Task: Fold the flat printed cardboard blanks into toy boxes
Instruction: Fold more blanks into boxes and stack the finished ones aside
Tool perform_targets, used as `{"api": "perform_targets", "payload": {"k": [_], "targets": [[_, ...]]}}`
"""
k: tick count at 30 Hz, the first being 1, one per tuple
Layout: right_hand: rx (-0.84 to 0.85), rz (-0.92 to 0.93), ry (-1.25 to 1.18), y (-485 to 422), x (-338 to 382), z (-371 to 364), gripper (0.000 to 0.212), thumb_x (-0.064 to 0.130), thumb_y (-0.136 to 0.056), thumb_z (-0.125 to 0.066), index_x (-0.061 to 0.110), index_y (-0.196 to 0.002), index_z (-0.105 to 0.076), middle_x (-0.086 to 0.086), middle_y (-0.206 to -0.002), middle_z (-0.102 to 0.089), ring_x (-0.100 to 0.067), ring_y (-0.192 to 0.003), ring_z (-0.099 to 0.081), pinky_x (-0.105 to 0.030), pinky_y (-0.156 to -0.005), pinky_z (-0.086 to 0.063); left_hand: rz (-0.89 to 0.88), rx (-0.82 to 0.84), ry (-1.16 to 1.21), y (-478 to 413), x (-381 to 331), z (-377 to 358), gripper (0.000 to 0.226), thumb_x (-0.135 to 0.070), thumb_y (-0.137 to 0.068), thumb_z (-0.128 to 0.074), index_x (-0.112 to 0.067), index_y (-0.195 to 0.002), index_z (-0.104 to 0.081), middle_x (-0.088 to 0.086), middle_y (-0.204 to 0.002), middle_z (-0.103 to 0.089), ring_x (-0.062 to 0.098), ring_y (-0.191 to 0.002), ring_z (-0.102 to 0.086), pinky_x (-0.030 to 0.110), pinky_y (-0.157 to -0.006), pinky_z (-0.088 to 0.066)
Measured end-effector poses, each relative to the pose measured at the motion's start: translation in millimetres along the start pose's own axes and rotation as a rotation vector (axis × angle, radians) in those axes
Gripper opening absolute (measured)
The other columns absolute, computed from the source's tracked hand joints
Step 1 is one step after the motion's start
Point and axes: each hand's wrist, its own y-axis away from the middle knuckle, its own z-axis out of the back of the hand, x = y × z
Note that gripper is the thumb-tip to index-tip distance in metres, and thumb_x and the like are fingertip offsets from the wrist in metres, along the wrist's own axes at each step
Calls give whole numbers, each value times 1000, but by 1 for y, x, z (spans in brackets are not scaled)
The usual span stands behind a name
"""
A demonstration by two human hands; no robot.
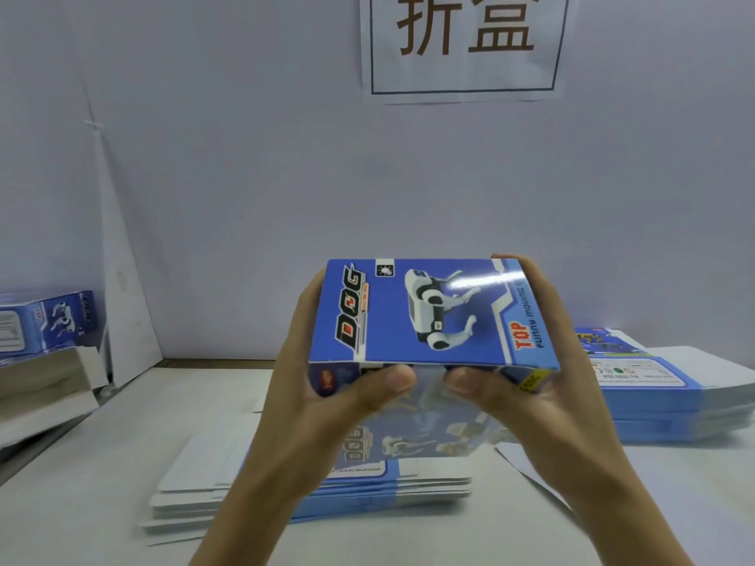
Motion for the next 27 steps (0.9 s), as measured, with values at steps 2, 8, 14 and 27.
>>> {"api": "perform_targets", "payload": {"k": [2, 8, 14, 27], "targets": [[-11, -14, -8, 0, -1, -1, 77, 27, -63, -78, 39, -131, -45, 10, -111, -69, -9, -95, -68, -21, -70, -56, 20, 2, -10, 1, 1, 3, 108, -72, -44, -79, -15, -129, -45, -18, -94, -72, 4, -88, -70, 14, -62, -54], [-21, -48, 9, 2, -1, -2, 87, 38, -61, -79, 34, -138, -39, 13, -118, -67, -8, -100, -68, -21, -74, -57, 4, 3, 18, 1, 1, -3, 88, -76, -47, -75, -36, -120, -49, -20, -95, -71, 4, -85, -71, 16, -58, -55], [42, -179, 91, 0, -3, 3, 82, 47, -63, -75, 59, -135, -37, 14, -136, -53, -11, -119, -59, -27, -86, -51, -154, 54, -94, -3, 0, 14, 69, -60, -59, -80, -50, -121, -49, -13, -111, -66, 13, -103, -68, 26, -68, -59], [-300, -537, -229, -3, -33, -7, 48, 50, -54, -73, 24, -92, -61, 2, -82, -68, -8, -79, -68, -45, -82, -54, 23, 0, 130, -15, 23, 32, 29, -51, -69, -79, -35, -88, -62, -3, -133, -60, 23, -130, -50, 38, -88, -54]]}}
